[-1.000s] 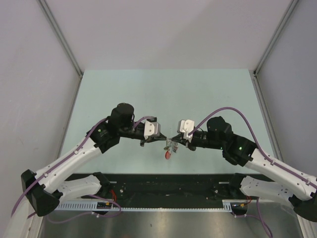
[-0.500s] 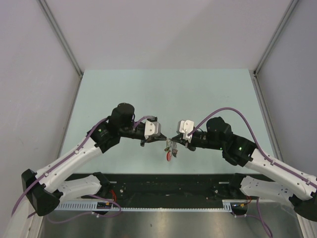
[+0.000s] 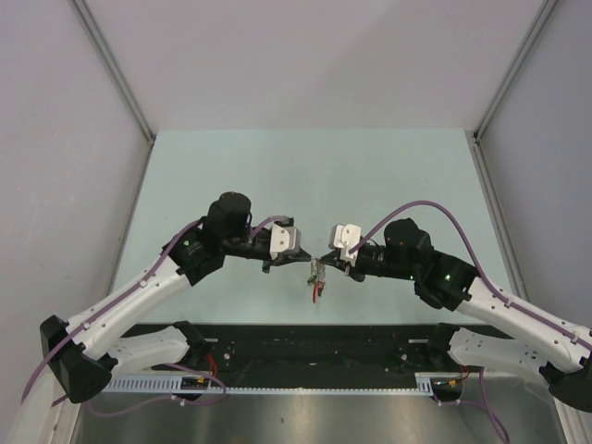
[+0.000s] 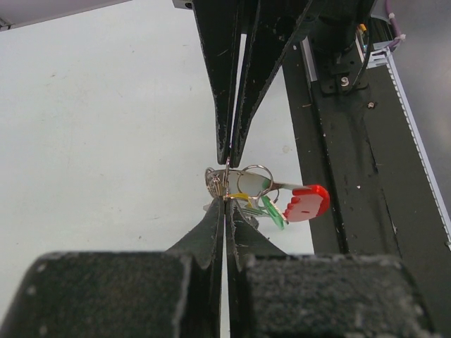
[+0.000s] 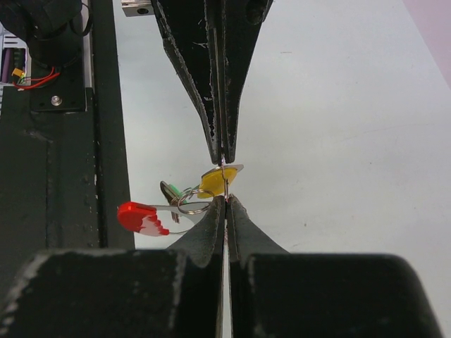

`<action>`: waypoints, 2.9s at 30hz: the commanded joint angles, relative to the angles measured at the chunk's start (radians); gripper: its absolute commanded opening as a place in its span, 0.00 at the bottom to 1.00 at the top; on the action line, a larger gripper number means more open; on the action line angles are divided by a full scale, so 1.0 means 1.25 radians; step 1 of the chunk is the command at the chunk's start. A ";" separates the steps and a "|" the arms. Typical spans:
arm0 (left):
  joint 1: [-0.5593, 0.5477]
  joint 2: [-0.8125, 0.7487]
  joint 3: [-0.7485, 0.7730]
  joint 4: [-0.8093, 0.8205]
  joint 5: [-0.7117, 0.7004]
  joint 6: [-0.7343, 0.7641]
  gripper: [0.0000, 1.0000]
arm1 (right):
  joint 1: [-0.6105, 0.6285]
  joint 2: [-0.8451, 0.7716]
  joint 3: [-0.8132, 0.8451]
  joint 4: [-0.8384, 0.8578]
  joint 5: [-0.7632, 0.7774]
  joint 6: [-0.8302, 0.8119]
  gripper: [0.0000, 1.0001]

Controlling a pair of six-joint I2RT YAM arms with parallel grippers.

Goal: Put the keys on the keyring

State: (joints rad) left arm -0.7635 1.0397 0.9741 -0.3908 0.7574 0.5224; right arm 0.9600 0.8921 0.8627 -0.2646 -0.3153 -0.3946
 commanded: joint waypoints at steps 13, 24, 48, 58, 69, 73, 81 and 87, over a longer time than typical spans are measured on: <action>-0.004 -0.012 0.011 0.016 -0.008 -0.007 0.00 | 0.006 -0.014 0.027 0.039 0.017 -0.002 0.00; -0.004 0.003 0.013 0.014 0.013 -0.008 0.00 | 0.008 -0.015 0.022 0.048 0.026 0.003 0.00; -0.004 -0.006 0.009 0.028 -0.036 -0.019 0.00 | 0.008 -0.013 0.022 0.045 0.034 0.004 0.00; -0.004 -0.007 0.006 0.037 -0.013 -0.024 0.00 | 0.008 -0.009 0.022 0.046 0.033 0.005 0.00; -0.004 -0.006 0.006 0.041 0.004 -0.028 0.00 | 0.008 -0.007 0.022 0.048 0.042 0.008 0.00; -0.004 -0.007 0.004 0.043 0.003 -0.028 0.00 | 0.008 -0.006 0.022 0.050 0.040 0.008 0.00; -0.003 -0.007 0.005 0.040 0.010 -0.025 0.00 | 0.008 -0.006 0.020 0.050 0.050 0.008 0.00; -0.004 -0.002 0.006 0.035 0.015 -0.023 0.00 | 0.008 -0.004 0.022 0.051 0.049 0.008 0.00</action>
State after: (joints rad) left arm -0.7635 1.0473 0.9741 -0.3668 0.7326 0.4961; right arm 0.9649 0.8921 0.8627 -0.2638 -0.2672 -0.3931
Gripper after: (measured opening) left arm 0.005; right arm 0.010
